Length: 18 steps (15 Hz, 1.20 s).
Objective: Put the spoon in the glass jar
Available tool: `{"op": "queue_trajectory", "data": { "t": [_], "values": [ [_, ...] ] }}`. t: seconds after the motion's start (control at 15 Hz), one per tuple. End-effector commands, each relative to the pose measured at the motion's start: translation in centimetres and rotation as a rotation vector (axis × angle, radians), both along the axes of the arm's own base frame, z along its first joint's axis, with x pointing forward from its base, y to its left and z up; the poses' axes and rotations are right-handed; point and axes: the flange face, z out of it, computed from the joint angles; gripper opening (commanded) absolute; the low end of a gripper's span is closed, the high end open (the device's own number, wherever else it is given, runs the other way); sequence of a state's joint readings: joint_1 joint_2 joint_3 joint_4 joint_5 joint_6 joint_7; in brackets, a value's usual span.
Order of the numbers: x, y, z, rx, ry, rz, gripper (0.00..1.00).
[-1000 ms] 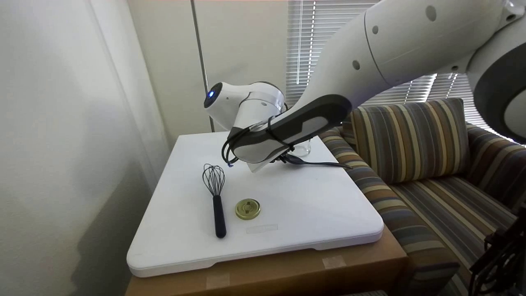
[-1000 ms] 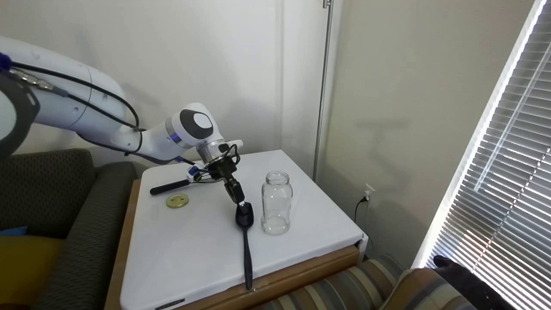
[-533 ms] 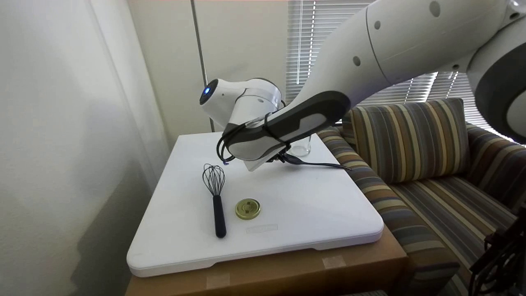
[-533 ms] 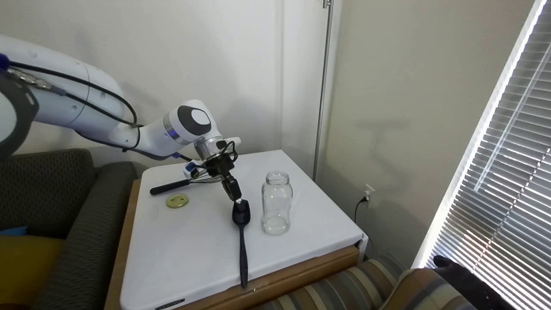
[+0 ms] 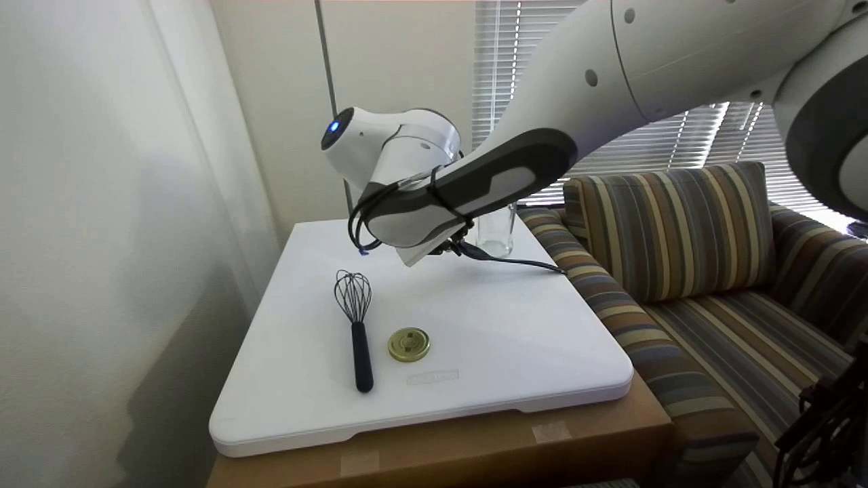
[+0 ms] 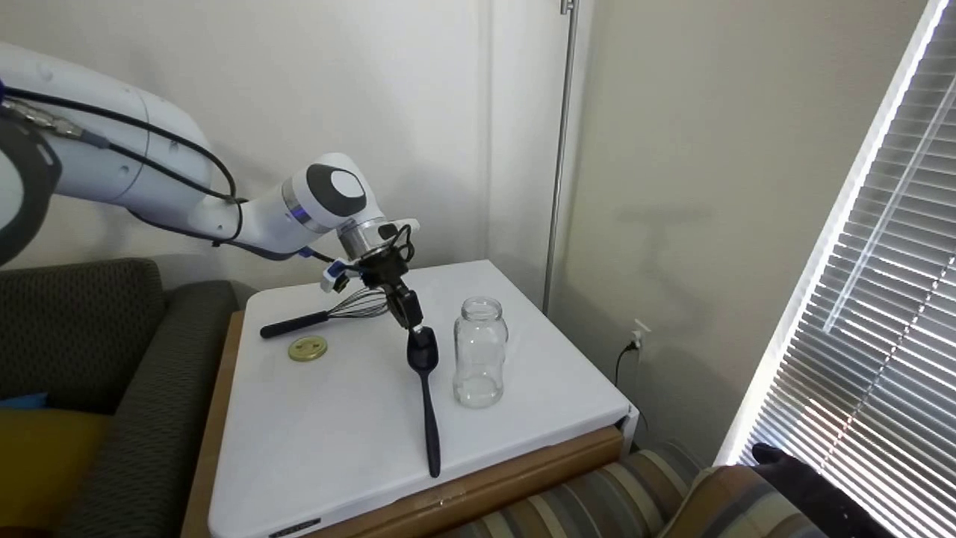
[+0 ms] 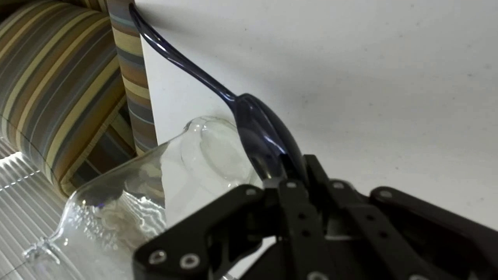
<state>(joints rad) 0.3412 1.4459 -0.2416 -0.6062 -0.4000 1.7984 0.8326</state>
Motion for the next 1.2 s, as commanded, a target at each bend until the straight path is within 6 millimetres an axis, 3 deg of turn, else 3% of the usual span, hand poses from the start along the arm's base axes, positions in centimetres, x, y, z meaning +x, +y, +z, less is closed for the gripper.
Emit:
{"op": "queue_trajectory", "data": {
  "t": [0.0, 0.4, 1.13],
  "values": [
    [1.0, -0.3, 2.4, 0.049, 0.01, 0.059, 0.02],
    [1.9, 0.4, 6.6, 0.088, 0.015, 0.113, 0.02],
    [2.3, 0.7, 12.0, 0.17, 0.052, 0.154, 0.02]
  ]
}}
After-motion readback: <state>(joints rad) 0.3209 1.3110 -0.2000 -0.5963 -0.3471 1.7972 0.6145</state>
